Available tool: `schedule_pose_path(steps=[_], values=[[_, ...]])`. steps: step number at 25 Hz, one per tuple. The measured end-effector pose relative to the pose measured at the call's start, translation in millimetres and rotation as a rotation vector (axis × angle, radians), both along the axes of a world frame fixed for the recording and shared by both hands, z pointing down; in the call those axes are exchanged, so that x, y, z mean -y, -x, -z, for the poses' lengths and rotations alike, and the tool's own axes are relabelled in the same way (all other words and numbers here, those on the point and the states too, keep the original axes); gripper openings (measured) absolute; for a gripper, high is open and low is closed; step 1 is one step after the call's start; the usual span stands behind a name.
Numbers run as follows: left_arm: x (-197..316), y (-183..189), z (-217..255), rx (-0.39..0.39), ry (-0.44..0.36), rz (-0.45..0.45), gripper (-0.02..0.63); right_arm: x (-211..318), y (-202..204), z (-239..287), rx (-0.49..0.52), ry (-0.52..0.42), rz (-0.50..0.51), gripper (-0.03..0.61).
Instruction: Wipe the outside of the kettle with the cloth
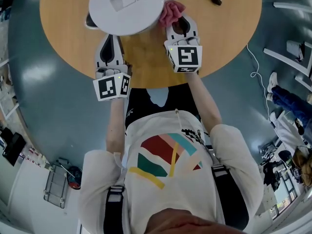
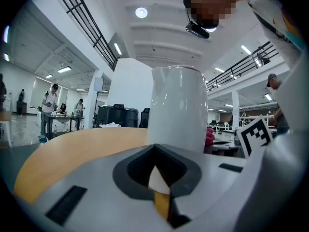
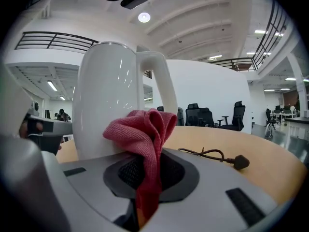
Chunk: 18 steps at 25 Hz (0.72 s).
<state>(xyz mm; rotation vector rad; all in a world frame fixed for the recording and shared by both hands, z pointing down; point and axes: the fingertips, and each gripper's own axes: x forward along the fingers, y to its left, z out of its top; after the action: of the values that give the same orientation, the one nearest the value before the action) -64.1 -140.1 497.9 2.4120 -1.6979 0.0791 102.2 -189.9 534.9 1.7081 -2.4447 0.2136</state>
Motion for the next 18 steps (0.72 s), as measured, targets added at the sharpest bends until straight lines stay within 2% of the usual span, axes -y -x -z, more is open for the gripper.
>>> schedule_pose_path(steps=[3,6,10,13,16,18], values=[[-6,-2,10,-0.043,0.014,0.011,0.043,-2,-11,11,-0.001,-0.02,-0.042,0.048],[-21,-23,35,-0.081,-0.007,-0.012,0.043,-17,-39,28,0.019,-0.032,-0.102,0.047],[-47,-88,66,-0.019,-0.047,-0.124,0.043,-47,-87,55,0.045,-0.041,-0.151,0.048],[-53,-139,84,-0.053,-0.066,-0.164,0.055,-69,-123,72,0.045,-0.059,-0.164,0.048],[-37,-175,97,-0.1,-0.09,-0.147,0.17,-90,-154,81,0.053,-0.073,-0.185,0.048],[-12,-187,95,-0.158,-0.069,-0.086,0.227,-104,-172,83,0.056,-0.075,-0.2,0.048]])
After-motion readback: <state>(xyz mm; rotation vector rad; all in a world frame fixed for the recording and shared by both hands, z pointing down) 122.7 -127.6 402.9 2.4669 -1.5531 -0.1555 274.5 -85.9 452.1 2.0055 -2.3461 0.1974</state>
